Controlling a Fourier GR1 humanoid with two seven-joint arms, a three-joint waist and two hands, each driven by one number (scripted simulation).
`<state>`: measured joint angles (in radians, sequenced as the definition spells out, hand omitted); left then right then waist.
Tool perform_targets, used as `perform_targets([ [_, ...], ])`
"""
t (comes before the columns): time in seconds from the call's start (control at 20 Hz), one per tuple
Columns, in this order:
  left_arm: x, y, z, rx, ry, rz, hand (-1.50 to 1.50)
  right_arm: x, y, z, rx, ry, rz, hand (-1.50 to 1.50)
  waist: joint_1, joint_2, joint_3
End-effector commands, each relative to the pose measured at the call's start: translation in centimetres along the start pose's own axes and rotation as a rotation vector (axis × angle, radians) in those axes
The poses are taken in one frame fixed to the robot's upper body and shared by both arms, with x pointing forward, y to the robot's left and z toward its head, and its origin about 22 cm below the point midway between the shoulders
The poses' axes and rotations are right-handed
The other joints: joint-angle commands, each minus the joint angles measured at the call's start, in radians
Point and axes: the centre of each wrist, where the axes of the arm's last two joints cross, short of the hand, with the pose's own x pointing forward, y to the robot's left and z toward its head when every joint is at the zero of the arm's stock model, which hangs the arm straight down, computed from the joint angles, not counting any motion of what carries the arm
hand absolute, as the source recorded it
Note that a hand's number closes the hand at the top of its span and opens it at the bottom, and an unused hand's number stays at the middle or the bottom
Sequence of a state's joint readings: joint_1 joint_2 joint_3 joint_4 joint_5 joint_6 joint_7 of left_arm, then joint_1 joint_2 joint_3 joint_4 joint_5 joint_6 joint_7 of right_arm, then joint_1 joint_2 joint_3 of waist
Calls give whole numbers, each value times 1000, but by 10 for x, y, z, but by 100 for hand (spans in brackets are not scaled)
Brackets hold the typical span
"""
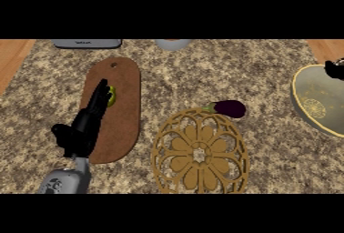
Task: Pick the cupcake from the placemat and place it in the bowl
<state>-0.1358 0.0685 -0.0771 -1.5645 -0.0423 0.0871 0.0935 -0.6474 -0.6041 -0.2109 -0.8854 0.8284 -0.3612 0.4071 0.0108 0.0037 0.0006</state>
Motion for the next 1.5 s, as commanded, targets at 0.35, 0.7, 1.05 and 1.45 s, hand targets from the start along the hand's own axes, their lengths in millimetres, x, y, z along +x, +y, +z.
perform_targets([
  [0.35,3,2,-5,2,-6,8,0,-82,21,-4,298,64,-235,-150,-2,0,1],
  [0.7,-10,-1,-4,-1,-7,5,0,-82,23,-6,132,-59,-446,-150,-2,2,1],
  [1.05,7,8,-4,13,9,10,0,-75,3,-8,-4,-25,-597,-150,-16,-7,-1],
  [1.45,0,23,-6,20,4,-2,0,-124,-26,2,22,46,-791,-150,-22,-7,-1],
])
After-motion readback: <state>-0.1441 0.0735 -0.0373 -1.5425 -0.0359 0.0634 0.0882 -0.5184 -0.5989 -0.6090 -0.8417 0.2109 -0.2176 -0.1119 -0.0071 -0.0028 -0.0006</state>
